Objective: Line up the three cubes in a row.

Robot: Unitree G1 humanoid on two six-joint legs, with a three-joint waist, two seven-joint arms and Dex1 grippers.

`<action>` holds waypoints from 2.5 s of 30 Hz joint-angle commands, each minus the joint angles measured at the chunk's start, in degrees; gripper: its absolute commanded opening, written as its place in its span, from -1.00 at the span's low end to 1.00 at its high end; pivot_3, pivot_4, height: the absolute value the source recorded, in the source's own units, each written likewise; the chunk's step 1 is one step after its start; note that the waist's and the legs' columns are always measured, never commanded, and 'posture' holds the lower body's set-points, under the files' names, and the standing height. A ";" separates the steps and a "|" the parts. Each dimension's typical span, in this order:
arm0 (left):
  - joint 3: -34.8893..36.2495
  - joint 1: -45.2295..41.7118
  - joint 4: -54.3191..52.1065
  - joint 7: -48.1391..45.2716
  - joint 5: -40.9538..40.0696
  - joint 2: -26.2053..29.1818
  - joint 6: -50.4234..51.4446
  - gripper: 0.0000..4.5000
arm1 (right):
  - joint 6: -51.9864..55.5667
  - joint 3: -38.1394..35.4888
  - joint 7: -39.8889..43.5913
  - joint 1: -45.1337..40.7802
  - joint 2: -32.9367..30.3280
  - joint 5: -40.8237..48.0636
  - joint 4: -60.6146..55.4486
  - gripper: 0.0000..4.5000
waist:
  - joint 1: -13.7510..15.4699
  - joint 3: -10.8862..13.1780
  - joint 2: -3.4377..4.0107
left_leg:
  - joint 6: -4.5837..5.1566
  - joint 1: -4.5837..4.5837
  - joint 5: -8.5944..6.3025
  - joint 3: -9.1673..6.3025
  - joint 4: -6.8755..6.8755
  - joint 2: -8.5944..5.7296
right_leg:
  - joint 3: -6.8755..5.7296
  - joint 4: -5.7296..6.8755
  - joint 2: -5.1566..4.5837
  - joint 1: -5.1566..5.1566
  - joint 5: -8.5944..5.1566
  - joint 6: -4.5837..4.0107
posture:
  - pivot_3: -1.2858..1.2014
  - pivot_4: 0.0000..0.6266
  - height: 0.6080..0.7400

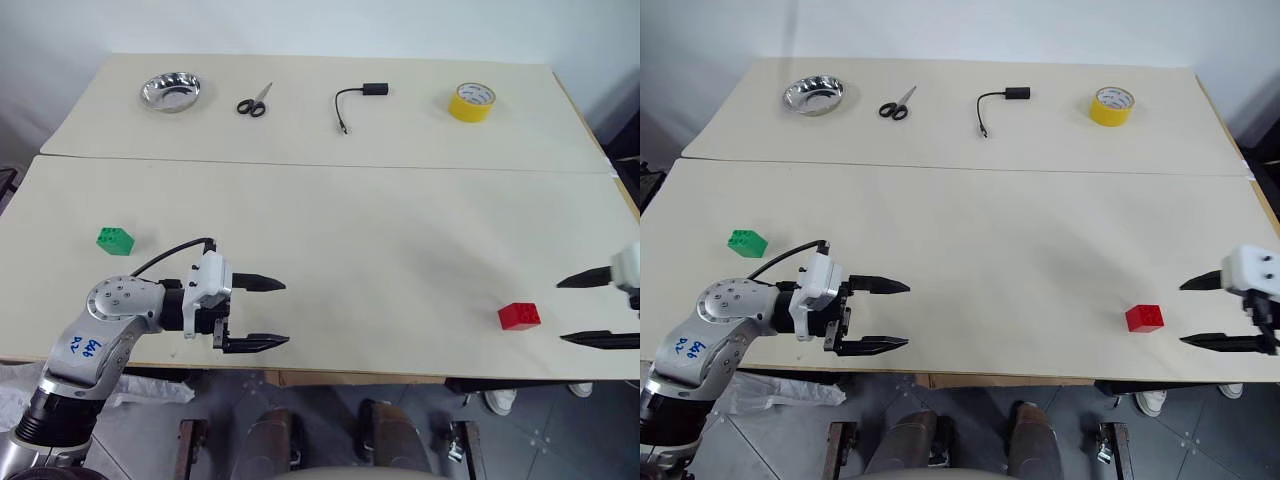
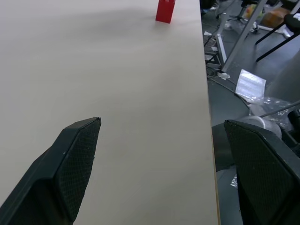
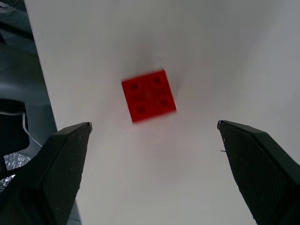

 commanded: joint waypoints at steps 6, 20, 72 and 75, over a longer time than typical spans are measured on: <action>0.49 1.01 -2.86 -0.01 -0.12 0.02 -0.62 0.99 | -4.13 6.09 1.92 -6.90 5.19 -5.80 4.18 1.00 | -0.04 0.00 -0.01 | 0.00 -0.02 0.00 -0.01 0.00 0.01 | -0.06 -0.01 0.02 0.01 0.01 0.02 | 0.03 -0.52 1.00; 2.90 3.26 -2.27 0.45 1.10 -0.15 -4.61 1.00 | -0.31 7.45 3.13 -11.04 7.87 -3.69 0.26 -0.33 | -0.33 0.00 0.00 | 0.01 0.00 0.00 -0.01 0.01 0.02 | -0.06 0.02 0.03 0.02 0.01 0.02 | 0.03 -0.52 1.00; 12.57 12.85 -2.79 5.25 1.20 -0.04 -7.21 1.00 | 41.72 35.32 -23.48 -34.91 32.45 -13.06 -32.44 0.58 | -0.60 0.01 -0.05 | -0.07 -0.15 -0.04 -0.09 -0.03 0.03 | -0.19 0.04 0.04 -0.15 -0.01 -0.03 | 0.03 -0.52 1.00; 15.72 14.75 -2.58 6.39 0.79 -0.61 -7.70 1.00 | 32.71 28.48 -20.21 -31.35 31.29 -8.49 -31.50 0.99 | -0.46 0.01 -0.08 | -0.07 -0.16 -0.04 -0.09 -0.03 0.01 | -0.20 0.03 0.03 -0.15 -0.01 -0.03 | 0.03 -0.52 1.00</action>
